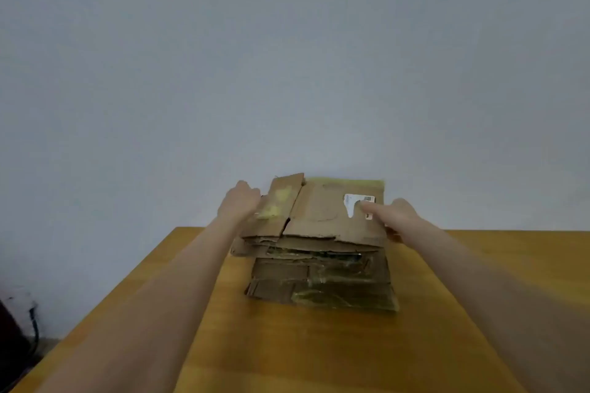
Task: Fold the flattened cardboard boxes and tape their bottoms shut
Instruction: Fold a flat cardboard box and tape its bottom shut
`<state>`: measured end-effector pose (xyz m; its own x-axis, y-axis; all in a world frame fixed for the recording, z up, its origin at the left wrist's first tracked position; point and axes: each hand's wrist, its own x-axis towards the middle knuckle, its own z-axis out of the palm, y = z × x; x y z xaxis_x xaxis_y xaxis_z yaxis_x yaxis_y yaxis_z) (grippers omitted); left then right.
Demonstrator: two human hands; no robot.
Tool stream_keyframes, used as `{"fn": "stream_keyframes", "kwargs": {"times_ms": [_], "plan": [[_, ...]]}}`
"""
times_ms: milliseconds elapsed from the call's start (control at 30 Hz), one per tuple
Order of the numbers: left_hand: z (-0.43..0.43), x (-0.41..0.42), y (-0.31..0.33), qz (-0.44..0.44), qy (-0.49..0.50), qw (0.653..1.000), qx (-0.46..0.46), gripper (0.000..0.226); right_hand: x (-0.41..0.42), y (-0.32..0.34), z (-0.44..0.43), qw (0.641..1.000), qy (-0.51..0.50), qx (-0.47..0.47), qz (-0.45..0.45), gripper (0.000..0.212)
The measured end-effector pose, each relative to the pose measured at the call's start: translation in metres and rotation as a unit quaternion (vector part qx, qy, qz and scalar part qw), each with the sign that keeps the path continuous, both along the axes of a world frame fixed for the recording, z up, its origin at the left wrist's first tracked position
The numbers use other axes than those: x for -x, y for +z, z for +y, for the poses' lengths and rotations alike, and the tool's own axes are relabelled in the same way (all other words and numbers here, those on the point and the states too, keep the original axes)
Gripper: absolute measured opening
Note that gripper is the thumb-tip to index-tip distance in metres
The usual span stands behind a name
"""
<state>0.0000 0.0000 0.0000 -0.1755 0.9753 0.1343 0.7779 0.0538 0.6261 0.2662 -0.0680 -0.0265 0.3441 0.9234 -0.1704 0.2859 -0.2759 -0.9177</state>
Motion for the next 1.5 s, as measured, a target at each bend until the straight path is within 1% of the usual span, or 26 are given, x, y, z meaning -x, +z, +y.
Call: {"fn": "stream_keyframes", "kwargs": {"times_ms": [67,167,233,300,367,467,533,667,733,833,900,1000,1033,1100,1133,1200,1233,1267,1367,1433,1500], "plan": [[0.001,-0.001,-0.005,-0.001,-0.002,1.000,0.028,0.051,0.004,-0.004,0.008,0.999,-0.007,-0.007,0.038,0.030],[0.006,-0.004,-0.015,0.006,-0.024,0.998,0.058,0.054,0.006,-0.006,0.017,0.997,-0.020,-0.020,0.067,0.026],[0.005,-0.007,-0.020,0.006,-0.041,0.998,0.049,0.050,0.006,-0.002,0.020,0.995,-0.026,-0.029,0.096,0.021],[-0.001,-0.008,-0.020,-0.002,-0.044,0.999,0.022,0.048,0.005,0.002,0.020,0.987,-0.017,-0.045,0.155,0.015],[-0.005,-0.005,-0.019,-0.035,-0.035,0.999,0.000,0.053,0.006,0.006,0.016,0.976,-0.010,-0.063,0.206,0.016],[-0.016,0.000,-0.010,-0.116,-0.029,0.992,-0.039,0.057,0.011,0.010,0.009,0.963,-0.003,-0.081,0.258,0.020],[-0.024,0.004,0.000,-0.141,-0.037,0.987,-0.066,0.058,0.014,0.014,0.003,0.957,0.000,-0.094,0.274,0.021],[-0.045,0.007,0.018,-0.206,-0.041,0.972,-0.103,0.052,0.017,0.030,-0.020,0.952,0.003,-0.131,0.277,0.018],[-0.062,0.006,0.024,-0.221,-0.045,0.966,-0.125,0.048,0.016,0.035,-0.037,0.954,0.013,-0.140,0.265,0.020],[-0.093,0.001,0.024,-0.220,-0.069,0.962,-0.144,0.046,0.010,0.037,-0.067,0.960,0.018,-0.146,0.238,0.029],[-0.118,-0.004,0.017,-0.233,-0.084,0.960,-0.133,0.046,0.005,0.033,-0.091,0.958,0.012,-0.149,0.244,0.033],[-0.155,-0.012,0.001,-0.256,-0.096,0.956,-0.109,0.048,-0.002,0.018,-0.131,0.961,0.001,-0.146,0.235,0.031],[-0.168,-0.015,-0.005,-0.268,-0.104,0.952,-0.103,0.052,-0.003,0.010,-0.144,0.964,-0.001,-0.150,0.220,0.032],[-0.190,-0.021,-0.016,-0.302,-0.127,0.940,-0.095,0.068,-0.006,-0.003,-0.168,0.971,-0.003,-0.164,0.175,0.034],[-0.200,-0.024,-0.021,-0.312,-0.138,0.936,-0.088,0.080,-0.006,-0.009,-0.179,0.974,-0.005,-0.173,0.147,0.034],[-0.214,-0.030,-0.031,-0.317,-0.149,0.934,-0.069,0.114,-0.007,-0.020,-0.198,0.977,-0.010,-0.194,0.086,0.036],[-0.219,-0.032,-0.036,-0.318,-0.152,0.934,-0.059,0.127,-0.008,-0.026,-0.205,0.978,-0.009,-0.200,0.053,0.038],[-0.223,-0.034,-0.042,-0.318,-0.157,0.934,-0.051,0.135,-0.010,-0.033,-0.211,0.979,-0.006,-0.204,0.026,0.041],[-0.238,-0.040,-0.054,-0.304,-0.200,0.931,-0.035,0.141,-0.015,-0.051,-0.224,0.977,0.003,-0.211,-0.026,0.049],[-0.244,-0.044,-0.062,-0.290,-0.221,0.931,-0.034,0.134,-0.017,-0.059,-0.228,0.974,0.003,-0.219,-0.059,0.050],[-0.245,-0.044,-0.070,-0.281,-0.239,0.929,-0.021,0.128,-0.017,-0.066,-0.229,0.973,0.009,-0.219,-0.069,0.049]]}}
